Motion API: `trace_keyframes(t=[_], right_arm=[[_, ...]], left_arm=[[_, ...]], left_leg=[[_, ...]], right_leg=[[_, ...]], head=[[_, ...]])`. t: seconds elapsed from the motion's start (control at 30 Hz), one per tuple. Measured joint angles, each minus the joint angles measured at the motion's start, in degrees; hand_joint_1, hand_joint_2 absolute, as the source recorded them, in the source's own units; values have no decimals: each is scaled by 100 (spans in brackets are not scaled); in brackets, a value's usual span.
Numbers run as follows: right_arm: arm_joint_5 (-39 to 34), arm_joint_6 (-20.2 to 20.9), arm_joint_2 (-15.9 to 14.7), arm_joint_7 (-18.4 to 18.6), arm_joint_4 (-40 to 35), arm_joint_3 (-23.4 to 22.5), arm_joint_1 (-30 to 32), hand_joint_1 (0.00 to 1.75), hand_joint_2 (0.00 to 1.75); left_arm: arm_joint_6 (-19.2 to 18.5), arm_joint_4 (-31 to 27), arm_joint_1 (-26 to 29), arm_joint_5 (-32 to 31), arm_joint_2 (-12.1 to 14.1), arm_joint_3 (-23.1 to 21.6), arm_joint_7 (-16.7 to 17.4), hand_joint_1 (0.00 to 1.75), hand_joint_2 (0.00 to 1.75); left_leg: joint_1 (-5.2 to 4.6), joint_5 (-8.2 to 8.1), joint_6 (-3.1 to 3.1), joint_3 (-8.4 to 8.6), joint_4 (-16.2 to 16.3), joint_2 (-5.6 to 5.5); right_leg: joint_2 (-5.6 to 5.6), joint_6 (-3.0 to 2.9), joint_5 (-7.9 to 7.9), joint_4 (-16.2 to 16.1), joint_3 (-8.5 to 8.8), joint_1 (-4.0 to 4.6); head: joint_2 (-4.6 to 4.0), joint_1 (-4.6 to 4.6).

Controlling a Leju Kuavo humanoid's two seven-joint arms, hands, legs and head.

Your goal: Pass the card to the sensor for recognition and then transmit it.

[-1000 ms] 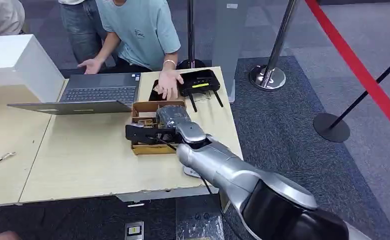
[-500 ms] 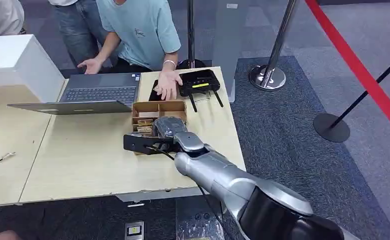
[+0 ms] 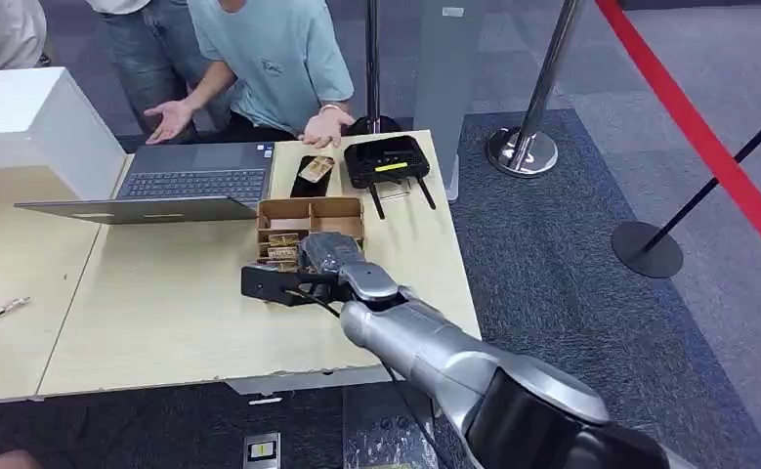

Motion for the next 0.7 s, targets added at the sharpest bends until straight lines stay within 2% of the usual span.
trace_keyframes(t=[0.7], right_arm=[[-50, -107, -111, 83, 42, -42, -222, 94, 175]], left_arm=[[-20, 0, 2, -11, 0, -4, 61, 0, 175]], left_leg=[[0, 0, 0, -1, 0, 0]], right_leg=[[0, 0, 0, 0, 0, 0]], head=[[0, 0]])
